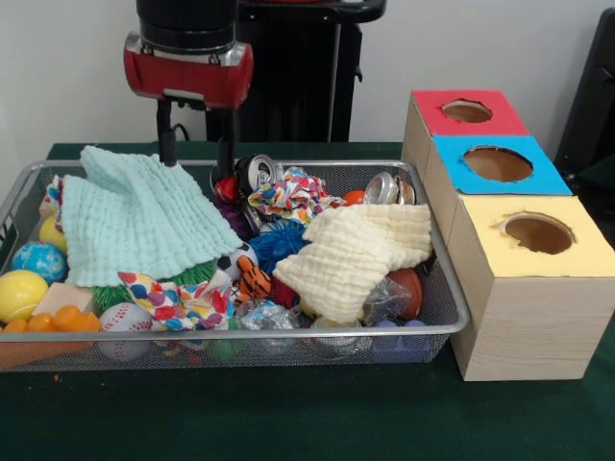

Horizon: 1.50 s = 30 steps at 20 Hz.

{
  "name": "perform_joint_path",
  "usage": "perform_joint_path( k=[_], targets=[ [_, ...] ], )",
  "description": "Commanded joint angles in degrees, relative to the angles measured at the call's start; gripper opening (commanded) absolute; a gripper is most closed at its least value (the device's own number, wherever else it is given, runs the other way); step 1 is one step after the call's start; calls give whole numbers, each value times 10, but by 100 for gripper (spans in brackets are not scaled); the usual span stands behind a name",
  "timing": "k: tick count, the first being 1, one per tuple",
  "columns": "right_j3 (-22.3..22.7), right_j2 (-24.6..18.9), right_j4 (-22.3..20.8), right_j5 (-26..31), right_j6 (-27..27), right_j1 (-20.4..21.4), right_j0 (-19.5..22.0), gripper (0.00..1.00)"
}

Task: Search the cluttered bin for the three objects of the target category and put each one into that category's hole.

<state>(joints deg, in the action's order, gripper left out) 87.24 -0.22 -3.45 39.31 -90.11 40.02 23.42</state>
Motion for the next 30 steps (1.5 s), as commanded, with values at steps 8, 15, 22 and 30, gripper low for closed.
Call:
perform_joint_path(
  k=[8, 15, 22, 30],
  targets=[
    [57, -70, -12, -75, -36, -63, -2, 100],
    [54, -76, -24, -132, -45, -99, -1, 100],
    [31, -79, -25, -168, -47, -129, -5, 100],
    [16, -79, -11, -204, -72, -168, -16, 100]
  ],
)
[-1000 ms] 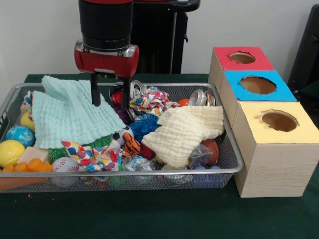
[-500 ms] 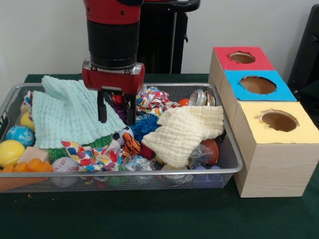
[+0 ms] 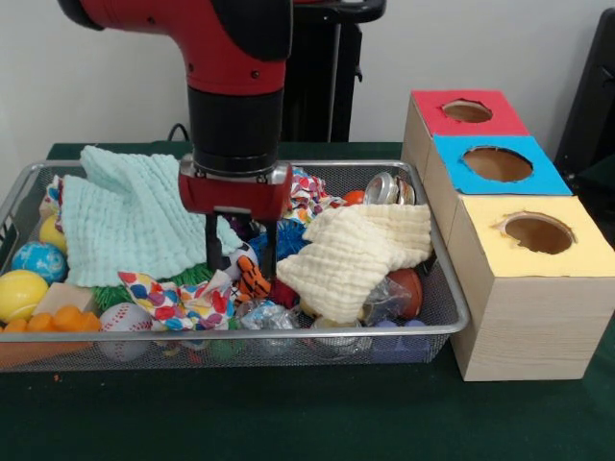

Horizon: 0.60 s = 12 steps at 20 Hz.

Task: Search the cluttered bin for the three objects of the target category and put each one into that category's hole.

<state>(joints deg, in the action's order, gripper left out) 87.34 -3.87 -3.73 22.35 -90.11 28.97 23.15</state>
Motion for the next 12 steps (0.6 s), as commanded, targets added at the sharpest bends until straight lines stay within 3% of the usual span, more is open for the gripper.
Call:
perform_joint_path(
  k=[1, 12],
  targets=[
    [16, -41, -6, -36, -75, -58, -16, 100],
    [-17, -18, -16, -87, -78, -103, -42, 100]
  ],
)
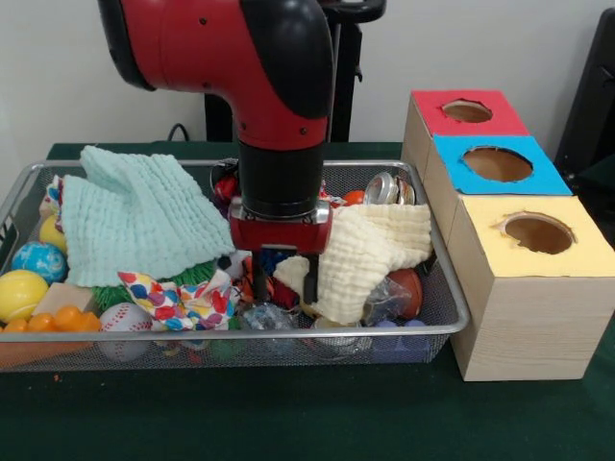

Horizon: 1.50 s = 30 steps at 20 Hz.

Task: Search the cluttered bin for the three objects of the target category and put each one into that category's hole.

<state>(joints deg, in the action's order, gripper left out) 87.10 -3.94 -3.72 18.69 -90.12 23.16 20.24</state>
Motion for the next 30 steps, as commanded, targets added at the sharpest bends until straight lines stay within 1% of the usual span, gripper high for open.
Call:
perform_joint_path(
  k=[1, 3, 6, 9, 11, 14, 16, 21, 23, 25, 26, 28, 29, 30],
  targets=[
    [-20, -12, -19, -53, -76, -48, -15, 100],
    [-32, 4, -25, -59, -72, -54, -25, 100],
    [-57, 55, -37, -57, -69, -56, -56, 100],
    [-68, 87, -44, -43, -62, -52, -77, 100],
    [-84, 103, -46, -23, -57, -52, -89, 100],
    [-100, 122, -51, 14, -44, -44, -99, 100],
    [-105, 129, -54, 38, -37, -31, -102, 100],
    [-118, 130, -60, 28, -30, -10, -103, 100],
    [-112, 133, -68, -8, -35, -8, -102, 100],
    [-105, 139, -80, -59, -48, -26, -105, 100],
    [-87, 132, -79, -90, -62, -35, -97, 100],
    [-65, 90, -77, -179, -91, -72, -65, 100],
    [-64, 71, -77, -208, -98, -90, -51, 100],
    [-63, 47, -77, -216, -96, -104, -31, 100]
  ],
)
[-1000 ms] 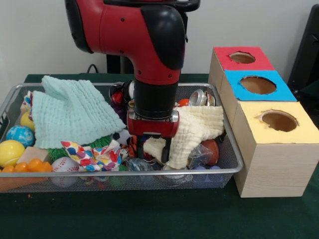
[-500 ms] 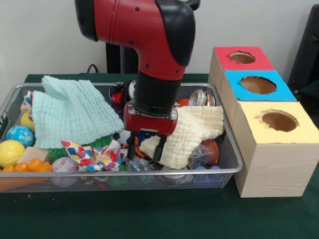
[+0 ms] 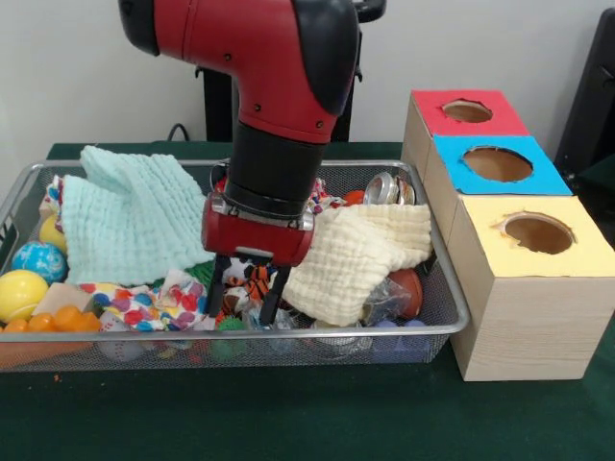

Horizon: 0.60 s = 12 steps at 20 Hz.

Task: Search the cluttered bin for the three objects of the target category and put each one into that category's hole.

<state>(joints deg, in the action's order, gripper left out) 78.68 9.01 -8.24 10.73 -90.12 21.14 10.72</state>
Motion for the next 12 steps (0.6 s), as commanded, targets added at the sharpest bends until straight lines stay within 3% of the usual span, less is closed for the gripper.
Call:
perform_joint_path(
  k=[1, 2, 6, 12],
  targets=[
    [23, -105, -29, -134, -92, -94, 81, 100],
    [25, -128, -27, -131, -89, -105, 99, 100],
    [28, -195, 7, -18, -48, -127, 156, 100],
    [24, -184, 27, 79, -44, -108, 143, 100]
  ],
)
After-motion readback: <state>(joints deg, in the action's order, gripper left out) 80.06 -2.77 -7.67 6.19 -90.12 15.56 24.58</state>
